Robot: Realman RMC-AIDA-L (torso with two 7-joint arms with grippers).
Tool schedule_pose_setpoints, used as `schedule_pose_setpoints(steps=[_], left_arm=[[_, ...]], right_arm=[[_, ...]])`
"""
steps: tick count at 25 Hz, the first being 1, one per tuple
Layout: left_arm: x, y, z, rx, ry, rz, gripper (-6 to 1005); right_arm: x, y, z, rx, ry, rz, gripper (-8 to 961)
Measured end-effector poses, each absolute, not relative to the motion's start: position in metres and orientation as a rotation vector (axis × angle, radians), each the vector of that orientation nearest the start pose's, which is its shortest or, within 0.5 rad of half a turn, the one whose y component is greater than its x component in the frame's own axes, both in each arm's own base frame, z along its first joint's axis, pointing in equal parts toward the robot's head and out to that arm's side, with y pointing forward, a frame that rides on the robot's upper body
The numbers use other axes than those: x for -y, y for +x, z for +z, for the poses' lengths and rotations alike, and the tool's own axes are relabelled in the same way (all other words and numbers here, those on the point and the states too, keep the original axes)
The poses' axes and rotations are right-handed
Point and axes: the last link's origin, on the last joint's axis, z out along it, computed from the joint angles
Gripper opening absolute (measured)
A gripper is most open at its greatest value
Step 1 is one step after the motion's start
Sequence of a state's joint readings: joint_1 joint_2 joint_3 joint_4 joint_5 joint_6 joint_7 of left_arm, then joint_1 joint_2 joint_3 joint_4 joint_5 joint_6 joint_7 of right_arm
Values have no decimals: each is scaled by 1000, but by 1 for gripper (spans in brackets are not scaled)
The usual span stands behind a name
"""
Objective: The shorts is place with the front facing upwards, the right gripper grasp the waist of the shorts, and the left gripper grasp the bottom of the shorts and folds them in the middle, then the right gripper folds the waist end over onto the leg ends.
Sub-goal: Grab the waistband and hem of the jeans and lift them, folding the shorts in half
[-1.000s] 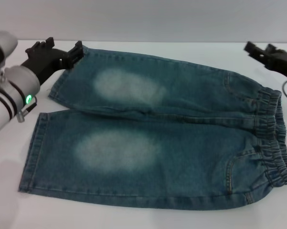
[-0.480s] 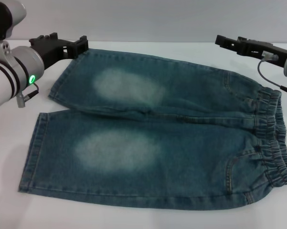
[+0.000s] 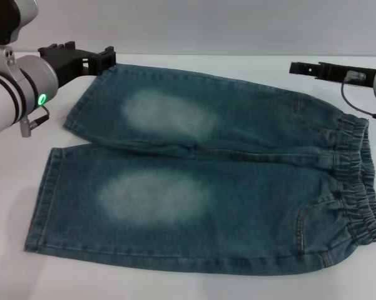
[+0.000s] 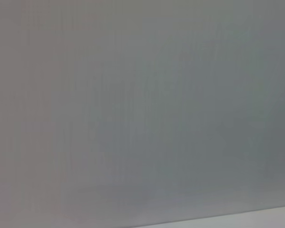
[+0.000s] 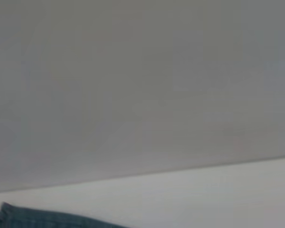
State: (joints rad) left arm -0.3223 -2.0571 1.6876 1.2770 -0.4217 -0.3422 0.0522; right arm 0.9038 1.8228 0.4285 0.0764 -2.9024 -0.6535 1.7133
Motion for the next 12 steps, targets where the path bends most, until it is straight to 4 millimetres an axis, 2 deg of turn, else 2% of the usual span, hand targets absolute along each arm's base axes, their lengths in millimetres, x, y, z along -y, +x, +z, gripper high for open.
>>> schedule_pose_setpoints(steps=[8, 10, 11, 12], left_arm=[[-401, -205, 5, 854, -1894, -366, 784], [-400, -205, 5, 854, -1896, -365, 784], [-400, -205, 5, 856, -1898, -361, 784], [-399, -204, 5, 857, -1902, -356, 784]], right_arm=[[-457, 267, 31, -1455, -2066, 328, 828], [-449, 256, 51, -1405, -2061, 235, 828], [-449, 256, 51, -1405, -2061, 235, 828], [-447, 251, 69, -1375, -2049, 226, 828]])
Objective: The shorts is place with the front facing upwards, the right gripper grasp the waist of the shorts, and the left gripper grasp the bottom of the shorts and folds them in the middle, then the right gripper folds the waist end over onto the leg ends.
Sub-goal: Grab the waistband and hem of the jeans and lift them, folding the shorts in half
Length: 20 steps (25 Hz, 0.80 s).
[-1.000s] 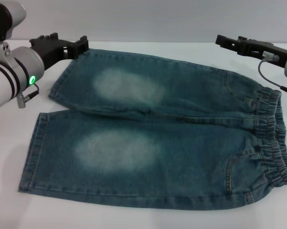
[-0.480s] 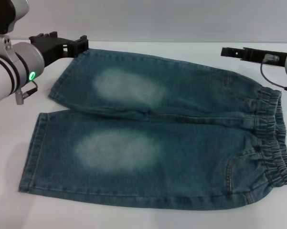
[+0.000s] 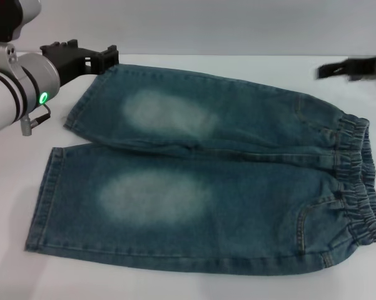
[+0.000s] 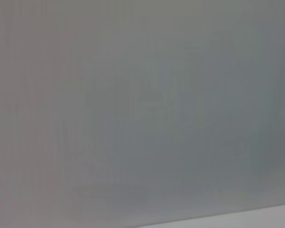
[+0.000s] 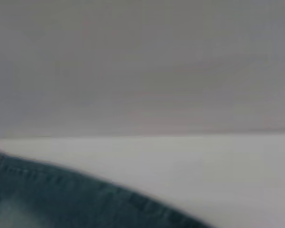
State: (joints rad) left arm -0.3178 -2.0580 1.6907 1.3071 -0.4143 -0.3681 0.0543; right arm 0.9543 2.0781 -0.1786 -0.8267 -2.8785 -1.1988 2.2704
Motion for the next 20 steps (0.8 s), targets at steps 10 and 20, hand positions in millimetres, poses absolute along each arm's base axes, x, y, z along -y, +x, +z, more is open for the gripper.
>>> schedule_pose_setpoints(steps=[10, 20], left_arm=[[-378, -188, 14, 880, -2006, -209, 784], [-365, -189, 12, 921, -2058, -86, 784]], right_arm=[[-390, 253, 83, -1547, -2176, 380, 829], [-358, 264, 89, -1608, -2171, 465, 827]])
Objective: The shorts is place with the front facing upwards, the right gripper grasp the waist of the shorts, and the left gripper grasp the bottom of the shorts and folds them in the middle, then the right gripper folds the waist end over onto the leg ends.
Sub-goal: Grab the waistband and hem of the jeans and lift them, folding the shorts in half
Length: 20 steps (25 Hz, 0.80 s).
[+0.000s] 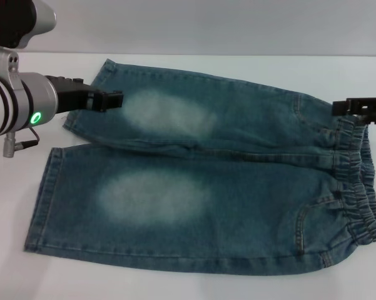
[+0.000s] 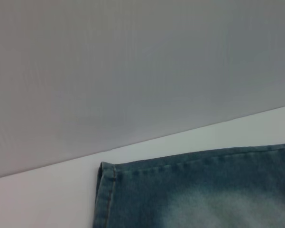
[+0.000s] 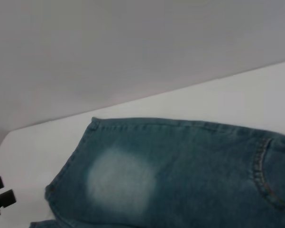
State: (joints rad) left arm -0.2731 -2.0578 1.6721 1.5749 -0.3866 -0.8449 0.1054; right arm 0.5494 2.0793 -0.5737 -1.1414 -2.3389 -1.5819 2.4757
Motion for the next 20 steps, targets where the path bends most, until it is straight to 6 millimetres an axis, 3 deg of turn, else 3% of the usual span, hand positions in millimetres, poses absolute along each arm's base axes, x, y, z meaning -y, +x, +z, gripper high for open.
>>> schedule_pose_setpoints(steps=[11, 20], left_arm=[[-356, -195, 10, 926, -2075, 41, 785], [-346, -202, 15, 942, -2067, 175, 784]], right_arm=[[-350, 258, 71, -1585, -2205, 138, 825], [-330, 253, 68, -1635, -2244, 45, 826]])
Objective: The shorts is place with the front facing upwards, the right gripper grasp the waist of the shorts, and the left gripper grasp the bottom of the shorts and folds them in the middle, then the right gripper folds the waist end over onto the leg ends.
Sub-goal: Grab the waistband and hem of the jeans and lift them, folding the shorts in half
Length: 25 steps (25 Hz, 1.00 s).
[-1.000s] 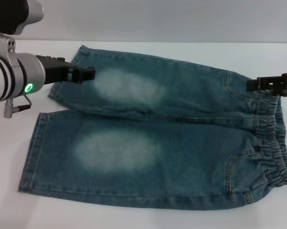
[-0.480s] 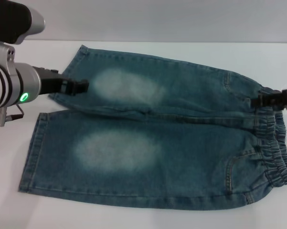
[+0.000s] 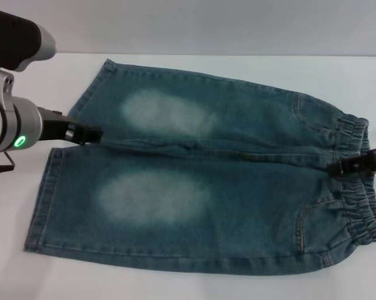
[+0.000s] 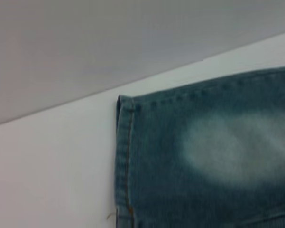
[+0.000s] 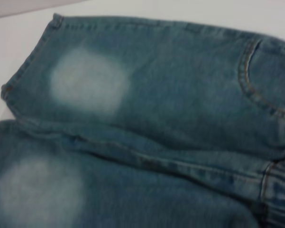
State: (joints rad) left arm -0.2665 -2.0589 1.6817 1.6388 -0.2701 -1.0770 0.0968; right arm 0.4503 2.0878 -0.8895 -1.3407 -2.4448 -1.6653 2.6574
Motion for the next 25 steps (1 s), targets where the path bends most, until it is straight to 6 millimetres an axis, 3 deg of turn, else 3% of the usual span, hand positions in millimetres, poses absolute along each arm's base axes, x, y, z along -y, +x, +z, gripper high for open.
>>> schedule_pose_setpoints(steps=[6, 11, 20, 25], left_arm=[[-341, -199, 18, 984, -2065, 208, 785], [-335, -199, 20, 1019, -2067, 290, 785], [-326, -199, 18, 1115, -2054, 408, 784], [-312, -198, 15, 1231, -2030, 573, 785]], right_arm=[[-322, 255, 67, -1668, -2252, 22, 826], [-312, 261, 79, -1707, -2211, 28, 825], [-288, 284, 92, -1803, -2101, 43, 826], [-286, 289, 89, -1804, -2094, 34, 826]])
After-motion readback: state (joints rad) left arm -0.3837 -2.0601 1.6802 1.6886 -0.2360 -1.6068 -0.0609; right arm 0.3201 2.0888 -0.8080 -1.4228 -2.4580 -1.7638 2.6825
